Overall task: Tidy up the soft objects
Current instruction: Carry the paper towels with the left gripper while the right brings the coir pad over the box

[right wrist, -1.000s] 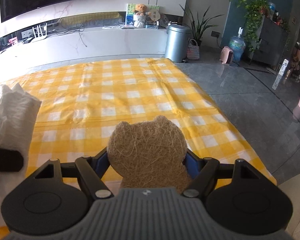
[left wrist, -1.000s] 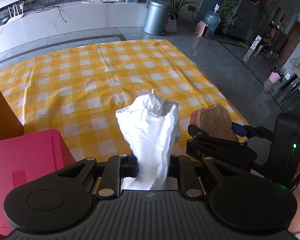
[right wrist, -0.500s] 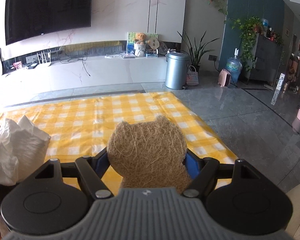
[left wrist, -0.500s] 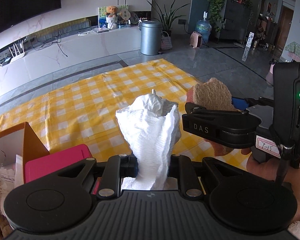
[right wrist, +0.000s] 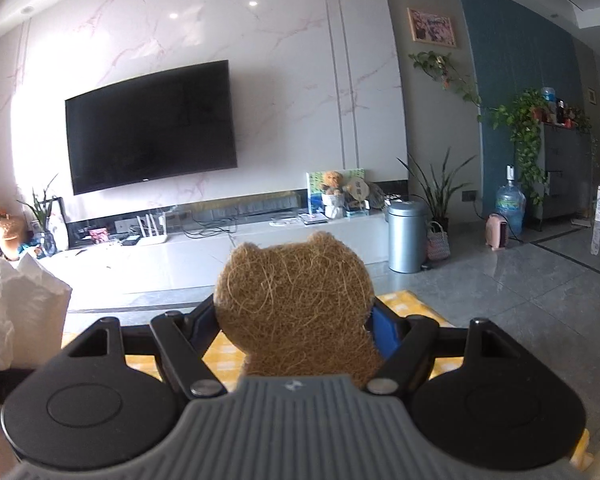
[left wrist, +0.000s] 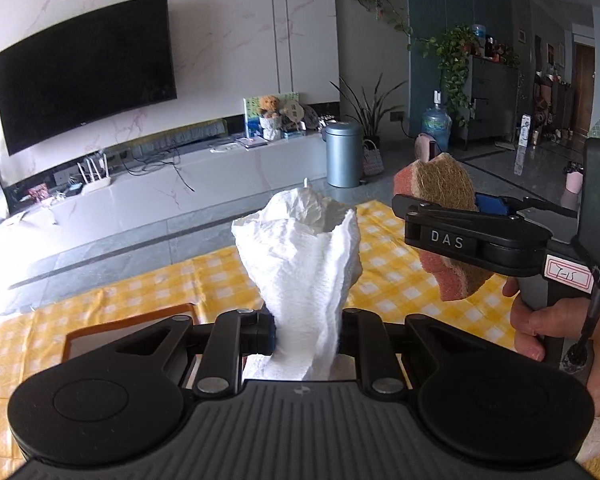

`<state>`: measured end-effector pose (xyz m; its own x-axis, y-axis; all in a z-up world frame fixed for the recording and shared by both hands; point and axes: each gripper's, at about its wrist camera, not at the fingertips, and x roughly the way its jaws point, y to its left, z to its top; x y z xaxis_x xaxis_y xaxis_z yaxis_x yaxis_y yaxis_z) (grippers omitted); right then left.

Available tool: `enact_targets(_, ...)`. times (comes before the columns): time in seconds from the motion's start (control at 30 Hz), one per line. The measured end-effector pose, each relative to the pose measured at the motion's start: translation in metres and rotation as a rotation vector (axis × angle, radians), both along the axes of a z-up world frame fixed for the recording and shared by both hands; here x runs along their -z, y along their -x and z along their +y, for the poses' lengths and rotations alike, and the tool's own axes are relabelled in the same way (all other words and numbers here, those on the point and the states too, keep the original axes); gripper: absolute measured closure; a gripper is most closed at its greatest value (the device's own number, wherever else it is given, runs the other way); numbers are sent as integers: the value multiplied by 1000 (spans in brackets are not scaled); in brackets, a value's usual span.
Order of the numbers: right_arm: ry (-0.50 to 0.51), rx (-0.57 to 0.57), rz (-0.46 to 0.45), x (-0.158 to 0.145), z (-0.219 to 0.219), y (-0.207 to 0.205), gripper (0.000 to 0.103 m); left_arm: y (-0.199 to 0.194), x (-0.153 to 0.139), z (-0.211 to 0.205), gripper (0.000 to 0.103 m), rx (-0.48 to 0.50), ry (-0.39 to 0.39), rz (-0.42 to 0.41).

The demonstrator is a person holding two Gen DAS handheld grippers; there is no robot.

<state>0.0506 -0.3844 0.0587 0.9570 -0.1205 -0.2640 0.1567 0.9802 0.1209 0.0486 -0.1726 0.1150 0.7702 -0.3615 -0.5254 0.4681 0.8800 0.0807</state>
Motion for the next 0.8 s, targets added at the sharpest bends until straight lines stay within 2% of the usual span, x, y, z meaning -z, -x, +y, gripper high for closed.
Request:
enact_targets(0.17,0,-122,-40,-12,44,-2,29,5,-1,48,82,-89,44,6)
enact_targets(0.33,76,-272,-16,-13,97,0,29,-6,5,95,82,-206,129,21)
enact_targets(0.47,87,-364,7,-12,126,-2,29,-17,18,133,82,-317,180,34)
enact_targets(0.57,77,-387,20,-12,139,-10,29,-30,35,155,82,-399,195,58)
enact_targets(0.73,81,-445,84,-5,175,-33,29,-48,59,193,82,-445,267,129)
enact_targets(0.8,67,-474,150,1,193,-46,29,-55,64,208,82,-454,290,153)
